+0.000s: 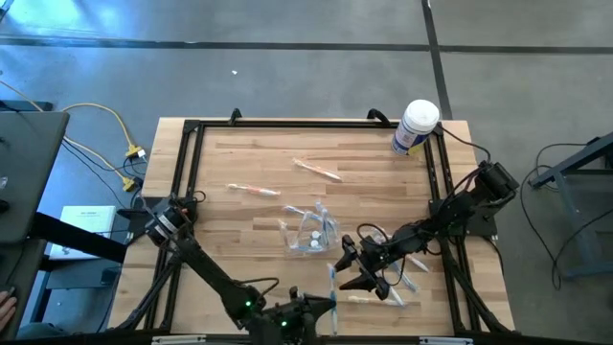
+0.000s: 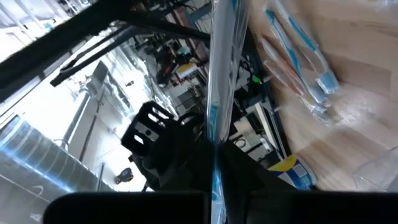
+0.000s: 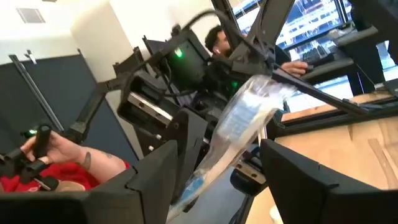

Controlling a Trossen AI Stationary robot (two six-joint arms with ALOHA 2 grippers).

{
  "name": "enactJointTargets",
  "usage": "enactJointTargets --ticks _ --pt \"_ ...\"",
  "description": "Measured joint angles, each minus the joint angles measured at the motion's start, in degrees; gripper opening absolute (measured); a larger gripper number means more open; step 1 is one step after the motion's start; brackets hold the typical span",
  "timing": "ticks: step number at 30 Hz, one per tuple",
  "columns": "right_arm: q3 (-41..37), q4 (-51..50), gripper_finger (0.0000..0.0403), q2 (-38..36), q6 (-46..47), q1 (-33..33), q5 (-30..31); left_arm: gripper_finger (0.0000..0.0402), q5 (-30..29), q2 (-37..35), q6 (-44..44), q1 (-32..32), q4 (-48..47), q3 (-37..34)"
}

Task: Pick & Place toothbrushing station
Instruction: Put the blue toothbrush into the transparent organizer

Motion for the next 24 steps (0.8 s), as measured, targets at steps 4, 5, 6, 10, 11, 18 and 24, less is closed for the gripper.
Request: enactJointTargets --ticks 4,5,6,10,11,18,24 --pt "2.3 -5.6 0.0221 0.0 0.1 0.0 -0.8 0.0004 0.1 0.0 0.0 1.1 -0.1 0.0" --pt "2.8 -7.0 0.0221 0.0 0.2 0.0 -1.1 0.0004 0.3 0.0 0.0 1.3 0.0 0.0" --pt "3.2 -7.9 0.0221 0.0 0.2 0.0 -1.6 0.0004 0.3 0.0 0.0 1.5 -0.1 0.0" --pt "3.7 -8.9 0.0221 0.0 -0.2 0.0 -2.0 0.0010 0.4 0.0 0.0 1.8 0.0 0.0" --pt "3.7 -8.9 0.0221 0.0 -0.6 0.0 -1.8 0.0012 0.4 0.0 0.0 1.7 -0.1 0.0" --pt "3.7 -8.6 0.0220 0.0 -7.6 0.0 -1.4 0.0015 0.5 0.0 -0.5 0.8 -0.5 0.0" --pt "3.7 -8.5 0.0174 0.0 -9.2 0.0 0.1 0.0017 0.4 0.0 -0.6 0.7 -0.5 0.0"
